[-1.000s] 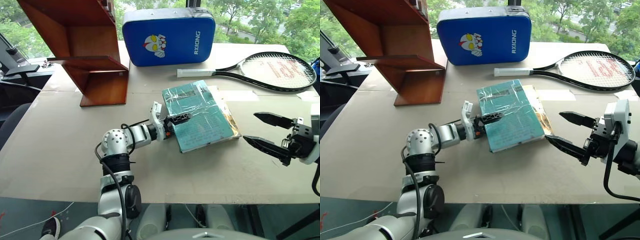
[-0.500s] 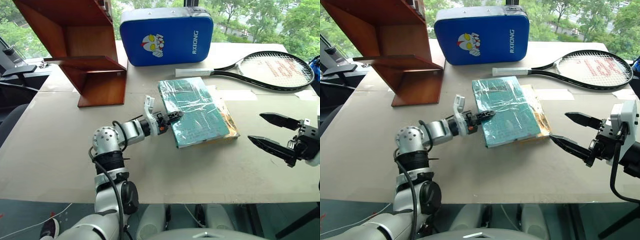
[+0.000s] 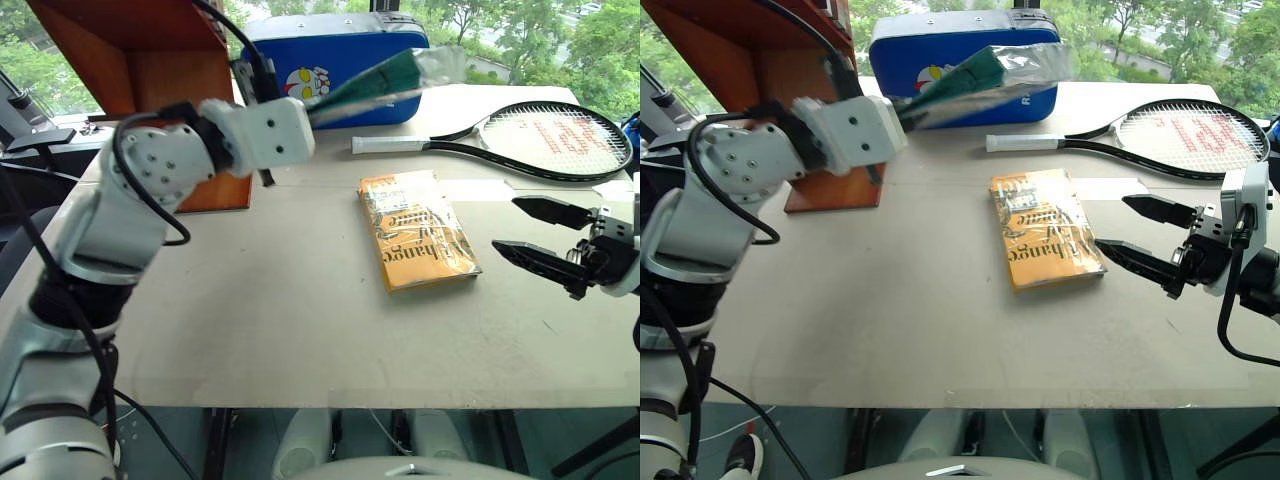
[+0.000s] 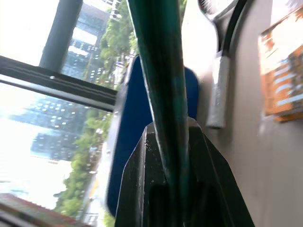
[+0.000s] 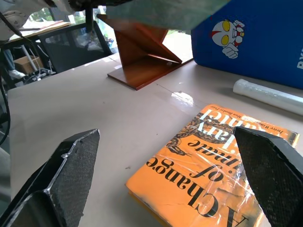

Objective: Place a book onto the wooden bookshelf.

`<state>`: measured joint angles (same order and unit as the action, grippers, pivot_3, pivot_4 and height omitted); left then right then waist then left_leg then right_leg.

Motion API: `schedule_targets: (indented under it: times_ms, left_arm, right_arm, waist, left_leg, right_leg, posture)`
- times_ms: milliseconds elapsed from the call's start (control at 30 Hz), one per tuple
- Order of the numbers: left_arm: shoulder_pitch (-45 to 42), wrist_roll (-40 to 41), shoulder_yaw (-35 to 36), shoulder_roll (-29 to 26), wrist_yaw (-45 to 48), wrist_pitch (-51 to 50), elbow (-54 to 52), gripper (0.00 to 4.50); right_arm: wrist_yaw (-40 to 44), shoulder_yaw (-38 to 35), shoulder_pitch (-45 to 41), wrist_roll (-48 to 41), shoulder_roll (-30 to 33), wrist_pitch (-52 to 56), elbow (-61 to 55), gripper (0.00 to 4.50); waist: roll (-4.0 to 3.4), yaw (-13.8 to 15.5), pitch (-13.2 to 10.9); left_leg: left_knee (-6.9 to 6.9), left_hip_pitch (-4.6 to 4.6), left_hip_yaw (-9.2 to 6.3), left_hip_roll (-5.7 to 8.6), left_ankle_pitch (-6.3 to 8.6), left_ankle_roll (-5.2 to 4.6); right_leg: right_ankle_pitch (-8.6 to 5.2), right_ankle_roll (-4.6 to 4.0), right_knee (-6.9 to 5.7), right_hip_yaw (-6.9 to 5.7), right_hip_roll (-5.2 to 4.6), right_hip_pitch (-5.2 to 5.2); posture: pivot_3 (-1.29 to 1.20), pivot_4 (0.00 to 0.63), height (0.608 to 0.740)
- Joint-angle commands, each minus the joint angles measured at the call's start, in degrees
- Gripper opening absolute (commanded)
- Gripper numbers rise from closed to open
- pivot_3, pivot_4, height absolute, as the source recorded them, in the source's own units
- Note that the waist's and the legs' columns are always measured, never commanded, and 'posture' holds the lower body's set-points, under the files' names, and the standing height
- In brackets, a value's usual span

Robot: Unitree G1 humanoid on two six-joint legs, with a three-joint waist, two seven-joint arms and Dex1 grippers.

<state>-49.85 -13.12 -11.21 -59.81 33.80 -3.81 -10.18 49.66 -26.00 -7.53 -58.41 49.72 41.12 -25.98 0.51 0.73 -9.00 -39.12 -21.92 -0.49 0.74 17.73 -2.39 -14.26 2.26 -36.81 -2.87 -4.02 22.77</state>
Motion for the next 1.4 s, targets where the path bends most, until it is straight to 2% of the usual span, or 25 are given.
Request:
schedule_targets:
  times_ms: [33, 300, 500, 700, 933, 967, 1000, 1233, 1267, 1333, 1400]
  left_arm:
    - [-1.9, -7.0, 4.3, -2.9, -2.7, 4.7, -0.6, 0.01]
    - [5.8, -13.6, 6.3, -7.6, 3.6, -1.2, 3.6, 0.01]
    - [6.7, -15.4, 6.0, -9.2, 3.9, 1.6, 10.7, 0.01]
    - [4.1, -16.7, 5.2, -9.5, 6.4, 2.8, 15.8, 0.01]
    - [3.1, -17.8, 4.7, -8.2, 6.8, 4.7, 19.4, 0.01]
    - [3.1, -18.0, 4.7, -8.1, 6.8, 4.6, 19.6, 0.8]
    - [3.2, -18.4, 4.8, -8.1, 6.6, 4.3, 19.6, 1.04]
    - [7.5, -19.3, 9.1, -10.1, 5.9, -0.9, 18.0, 4.24]
    - [8.3, -19.4, 10.1, -10.7, 5.6, -1.7, 18.0, 4.41]
    - [10.2, -19.4, 12.4, -11.6, 4.4, -3.0, 17.5, 4.41]
    - [12.3, -16.8, 16.4, -10.1, 2.2, -3.8, 14.8, 4.41]
  right_arm:
    - [1.7, 1.7, -3.0, 0.8, -0.2, -1.8, 1.3, 4.5]
    - [3.4, 7.1, -13.1, 4.6, -3.0, -5.1, 7.1, 4.5]
    - [-0.2, 6.9, -18.7, 5.0, -7.3, -6.7, 9.4, 4.5]
    - [-4.5, 6.2, -20.9, 1.9, -10.4, -5.3, 6.2, 4.5]
    - [-5.0, 6.5, -18.4, 2.4, -10.9, -6.3, 4.6, 4.5]
    - [-5.0, 6.6, -18.2, 2.4, -10.9, -6.4, 4.4, 4.5]
    - [-4.9, 6.7, -17.9, 2.6, -10.9, -6.6, 4.4, 4.5]
    - [-4.0, 6.5, -16.8, 3.3, -10.7, -7.5, 5.2, 4.5]
    - [-3.9, 6.5, -16.8, 3.4, -10.7, -7.5, 5.3, 4.5]
    - [-3.7, 6.6, -16.8, 3.5, -10.8, -7.6, 5.6, 4.5]
    - [-3.3, 6.7, -16.6, 3.8, -10.8, -7.8, 5.9, 4.5]
  waist:
    - [0.04, 0.1, 0.0]
    - [0.2, -0.2, -0.2]
    - [0.36, 0.1, -0.3]
    - [0.36, 0.1, -0.3]
    - [0.36, 0.0, -0.3]
    - [0.36, 0.0, -0.3]
    - [0.36, 0.0, -0.3]
    - [0.35, -0.2, -0.3]
    - [0.35, -0.2, -0.3]
    - [0.36, -0.3, -0.3]
    - [0.36, -0.4, -0.3]
  left_leg:
    - [0.0, -0.04, 0.0, 0.0, 0.02, -0.03]
    - [-0.19, -0.02, 0.16, 0.04, 0.13, -0.25]
    - [-0.2, -0.28, 0.1, 0.03, 0.13, -0.25]
    - [-0.34, -0.75, -0.01, 0.04, 0.13, -0.24]
    - [-0.33, -0.76, 0.02, 0.05, 0.13, -0.24]
    - [-0.33, -0.76, 0.04, 0.05, 0.13, -0.24]
    - [-0.34, -0.75, 0.04, 0.05, 0.13, -0.24]
    - [-0.35, -0.69, 0.05, 0.04, 0.13, -0.24]
    - [-0.36, -0.69, 0.06, 0.04, 0.13, -0.24]
    - [-0.37, -0.71, 0.12, 0.04, 0.13, -0.24]
    - [-0.37, -0.71, 0.11, 0.04, 0.13, -0.24]
  right_leg:
    - [-0.01, 0.01, 0.02, -0.04, 0.01, 0.01]
    - [0.03, 0.14, -0.09, -0.19, 0.02, 0.01]
    - [0.03, 0.14, -0.11, -0.25, 0.01, 0.27]
    - [0.04, 0.15, -0.23, -0.42, 0.0, 0.58]
    - [0.05, 0.15, -0.24, -0.43, 0.0, 0.6]
    - [0.05, 0.16, -0.24, -0.41, 0.0, 0.6]
    - [0.05, 0.16, -0.24, -0.41, 0.0, 0.6]
    - [0.05, 0.16, -0.29, -0.39, 0.0, 0.61]
    - [0.05, 0.16, -0.36, -0.38, 0.01, 0.62]
    - [0.05, 0.16, -0.59, -0.32, 0.0, 0.69]
    - [0.05, 0.16, -0.59, -0.31, 0.0, 0.69]
  posture:
    - [0.0, 0.15, 0.74]
    - [0.0, 0.15, 0.74]
    - [0.0, 0.15, 0.74]
    - [0.0, 0.15, 0.74]
    - [0.0, 0.15, 0.74]
    - [0.0, 0.15, 0.74]
    - [0.0, 0.15, 0.74]
    - [0.0, 0.15, 0.74]
    - [0.0, 0.15, 0.74]
    - [0.0, 0.15, 0.74]
    - [0.0, 0.15, 0.74]
